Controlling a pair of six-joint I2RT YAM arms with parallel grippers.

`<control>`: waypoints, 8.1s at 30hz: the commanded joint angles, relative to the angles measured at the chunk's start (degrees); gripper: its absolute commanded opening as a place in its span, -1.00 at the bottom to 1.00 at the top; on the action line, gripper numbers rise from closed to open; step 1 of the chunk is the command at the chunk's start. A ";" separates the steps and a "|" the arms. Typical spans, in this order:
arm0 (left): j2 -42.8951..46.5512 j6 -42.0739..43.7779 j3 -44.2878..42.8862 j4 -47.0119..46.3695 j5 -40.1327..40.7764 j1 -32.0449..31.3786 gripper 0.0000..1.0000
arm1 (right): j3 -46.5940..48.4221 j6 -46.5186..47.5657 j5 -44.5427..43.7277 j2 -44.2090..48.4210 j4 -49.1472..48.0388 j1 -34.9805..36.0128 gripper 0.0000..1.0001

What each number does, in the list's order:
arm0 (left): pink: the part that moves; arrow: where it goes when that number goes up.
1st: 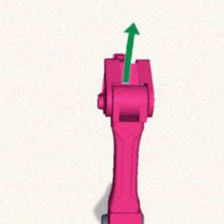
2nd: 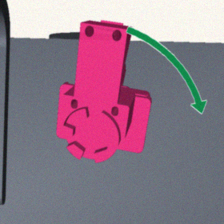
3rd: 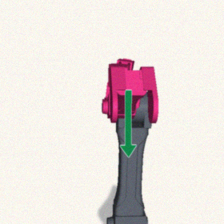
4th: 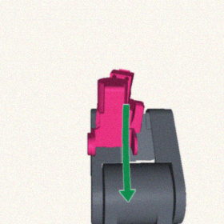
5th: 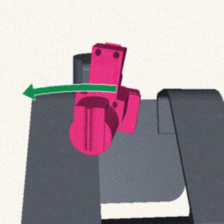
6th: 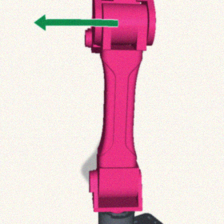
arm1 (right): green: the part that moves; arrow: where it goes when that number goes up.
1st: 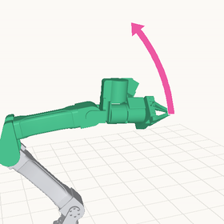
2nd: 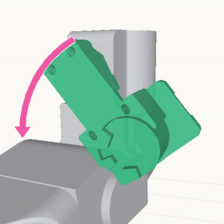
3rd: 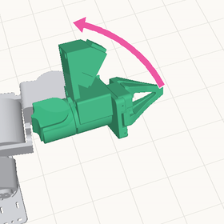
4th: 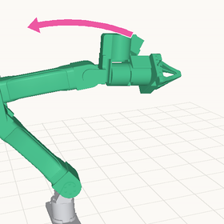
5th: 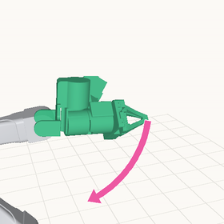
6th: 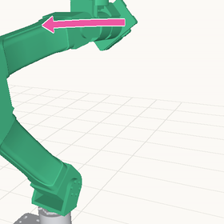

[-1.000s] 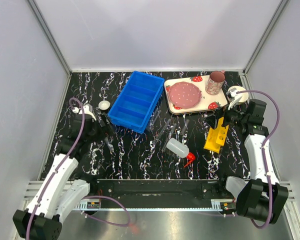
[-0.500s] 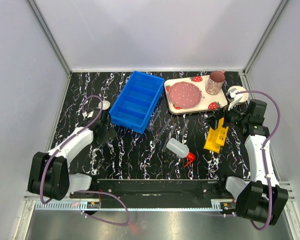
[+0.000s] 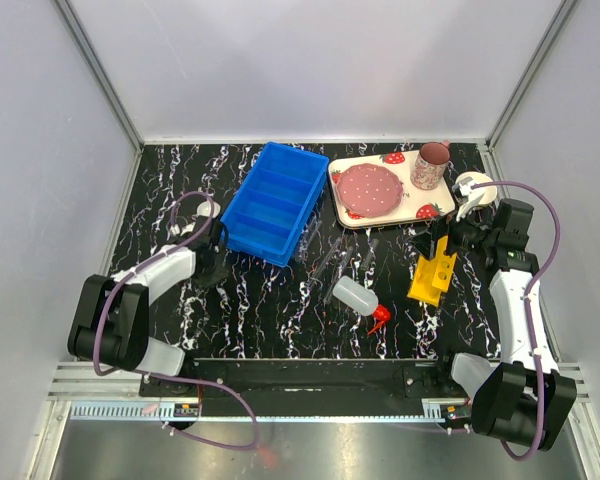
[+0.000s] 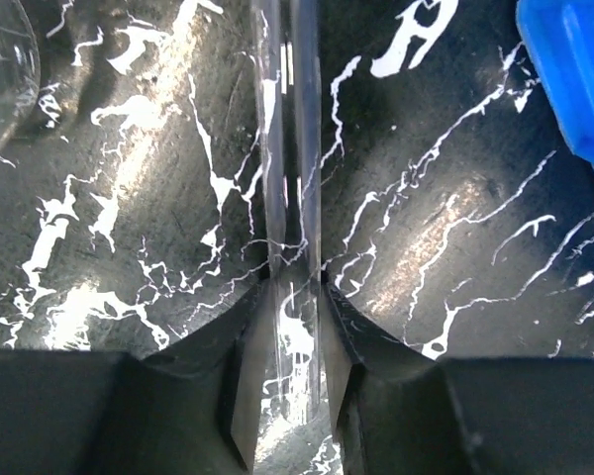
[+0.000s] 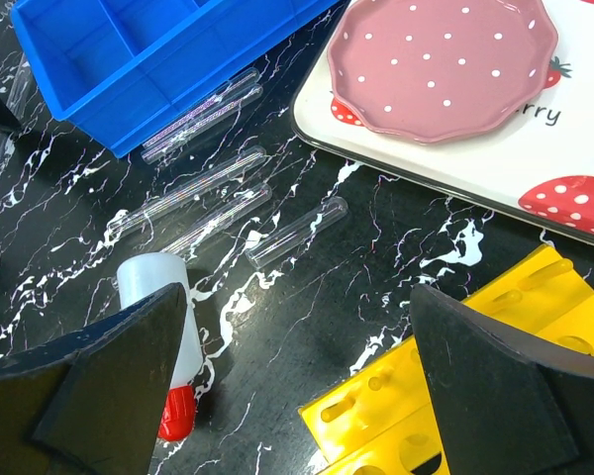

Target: Organize the chemistry lab equipment

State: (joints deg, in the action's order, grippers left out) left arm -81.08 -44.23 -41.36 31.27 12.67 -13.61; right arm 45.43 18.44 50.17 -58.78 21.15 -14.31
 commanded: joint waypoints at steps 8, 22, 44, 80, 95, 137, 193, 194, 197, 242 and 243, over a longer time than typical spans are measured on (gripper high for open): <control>-2.77 0.54 -1.70 -2.88 0.08 0.07 -0.65 | 2.65 1.07 0.45 -0.28 0.21 -0.11 1.00; 18.40 2.57 1.81 3.53 -7.20 -0.72 -0.87 | 2.38 2.22 4.05 -0.45 1.35 -0.11 0.99; 39.25 6.52 1.73 -19.54 -24.89 -20.21 -0.88 | 28.02 -0.29 16.96 -12.93 28.16 22.38 0.99; 11.91 10.57 -13.04 -34.87 -13.55 -41.94 -0.88 | 32.35 -30.39 8.19 -27.09 10.49 33.11 0.51; 10.50 10.57 -14.18 -32.85 -13.37 -42.29 -0.75 | 32.71 -28.98 8.19 -24.98 11.20 33.11 -0.52; 38.10 36.67 -1.35 -5.87 0.78 -34.03 0.97 | 33.50 -5.25 -32.86 -22.42 3.82 1.65 -0.59; 36.08 36.76 -1.44 -5.95 -0.71 -34.03 0.98 | 11.17 -0.86 -20.64 -22.52 -20.62 1.65 -0.23; 36.08 36.76 -1.44 -6.13 -1.06 -34.03 0.98 | 10.48 -0.60 -20.47 -21.82 -20.62 1.74 -0.11; 36.08 36.58 -1.26 -6.39 -1.85 -34.03 0.98 | 9.33 0.46 -19.76 -19.98 -22.29 1.65 0.04; -36.60 24.63 -57.24 -0.24 -27.52 -37.37 0.32 | 5.02 1.34 1.07 0.34 4.43 1.39 1.00; -38.78 24.19 -59.16 -0.24 -27.61 -37.37 0.29 | 4.93 1.34 1.07 0.42 4.43 1.30 1.00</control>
State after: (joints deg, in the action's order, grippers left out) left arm -115.39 -19.44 -93.97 30.37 -13.06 -50.87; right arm 49.45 20.53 51.53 -59.37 26.87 -12.71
